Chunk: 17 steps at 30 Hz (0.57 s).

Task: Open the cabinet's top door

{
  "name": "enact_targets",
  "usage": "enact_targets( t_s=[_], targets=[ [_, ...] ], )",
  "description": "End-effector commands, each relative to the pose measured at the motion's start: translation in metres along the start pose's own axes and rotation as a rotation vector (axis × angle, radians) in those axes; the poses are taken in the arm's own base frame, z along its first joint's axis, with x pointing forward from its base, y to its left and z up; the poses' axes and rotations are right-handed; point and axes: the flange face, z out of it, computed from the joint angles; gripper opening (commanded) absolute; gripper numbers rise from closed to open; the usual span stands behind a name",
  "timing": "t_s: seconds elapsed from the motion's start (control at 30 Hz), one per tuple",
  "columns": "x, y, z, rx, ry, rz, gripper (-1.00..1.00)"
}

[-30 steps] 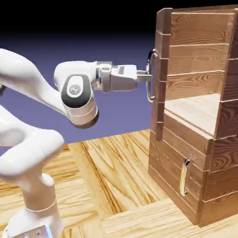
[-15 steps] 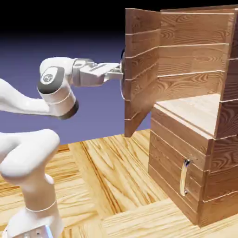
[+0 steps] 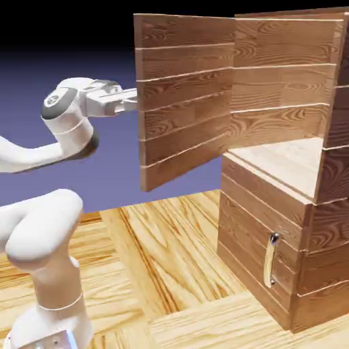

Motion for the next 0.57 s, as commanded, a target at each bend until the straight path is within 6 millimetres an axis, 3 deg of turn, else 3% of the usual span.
enact_targets(
  t_s=[0.0,0.3,0.5,0.53],
  targets=[
    [-0.003,-0.003,-0.008,-0.019,0.02,0.0,-1.0],
    [-0.036,-0.036,-0.079,-0.196,0.197,0.0,-1.0],
    [-0.063,-0.062,-0.115,-0.303,0.305,0.0,-1.0],
    [-0.063,-0.062,-0.115,-0.303,0.305,0.0,1.0]
  ],
)
